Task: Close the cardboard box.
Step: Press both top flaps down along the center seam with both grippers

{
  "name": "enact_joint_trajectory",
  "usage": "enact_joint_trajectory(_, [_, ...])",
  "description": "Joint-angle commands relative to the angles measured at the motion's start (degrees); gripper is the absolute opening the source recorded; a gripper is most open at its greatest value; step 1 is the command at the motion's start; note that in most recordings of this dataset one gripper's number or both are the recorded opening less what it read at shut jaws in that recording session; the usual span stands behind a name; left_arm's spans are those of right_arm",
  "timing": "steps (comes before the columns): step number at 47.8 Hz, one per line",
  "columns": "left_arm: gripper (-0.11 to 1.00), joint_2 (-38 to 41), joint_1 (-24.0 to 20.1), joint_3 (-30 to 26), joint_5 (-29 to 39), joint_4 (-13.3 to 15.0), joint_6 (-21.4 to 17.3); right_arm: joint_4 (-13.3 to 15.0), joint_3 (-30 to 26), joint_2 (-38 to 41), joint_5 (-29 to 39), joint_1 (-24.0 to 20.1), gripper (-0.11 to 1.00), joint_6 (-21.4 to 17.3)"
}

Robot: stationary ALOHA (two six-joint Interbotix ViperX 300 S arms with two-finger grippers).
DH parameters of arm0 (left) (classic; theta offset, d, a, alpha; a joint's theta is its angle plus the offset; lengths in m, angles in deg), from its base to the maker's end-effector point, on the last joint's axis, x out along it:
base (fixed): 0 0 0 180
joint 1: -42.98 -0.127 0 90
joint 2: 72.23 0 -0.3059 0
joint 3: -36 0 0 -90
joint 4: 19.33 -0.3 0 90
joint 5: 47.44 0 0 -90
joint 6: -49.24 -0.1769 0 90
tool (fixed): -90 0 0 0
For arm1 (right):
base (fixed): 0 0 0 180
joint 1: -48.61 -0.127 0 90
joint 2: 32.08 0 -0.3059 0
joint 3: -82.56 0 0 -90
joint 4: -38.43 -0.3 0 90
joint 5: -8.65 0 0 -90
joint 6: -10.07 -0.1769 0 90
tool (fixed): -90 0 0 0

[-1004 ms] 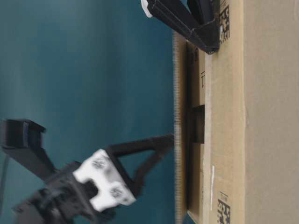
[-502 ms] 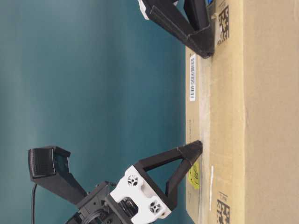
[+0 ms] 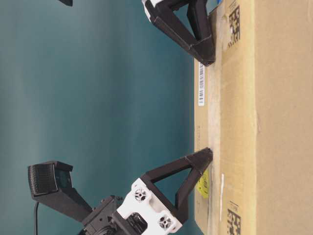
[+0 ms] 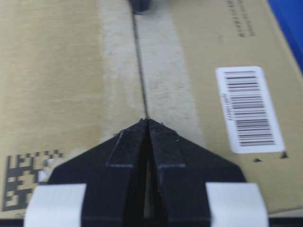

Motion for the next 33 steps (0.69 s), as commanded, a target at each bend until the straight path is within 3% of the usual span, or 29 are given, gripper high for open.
enact_joint_trajectory(1, [0.0, -1.23, 0.44, -0.35, -0.44, 0.09, 0.0, 0.0, -0.97, -0.35, -0.18, 0.44, 0.0, 0.09])
enact_joint_trajectory(11, [0.0, -1.41, 0.53, -0.26, -0.62, 0.09, -0.09, 0.0, -0.79, -0.35, -0.09, 0.44, 0.0, 0.09])
enact_joint_trajectory(17, [0.0, -2.55, 1.05, 1.58, -4.39, 0.09, -0.53, 0.0, -0.88, -0.35, -0.09, 0.44, 0.0, 0.09])
enact_joint_trajectory(33, [0.0, -9.4, 3.87, 17.93, -37.27, 0.0, -0.97, 0.0, -0.88, -0.35, -0.09, 0.53, 0.0, 0.09])
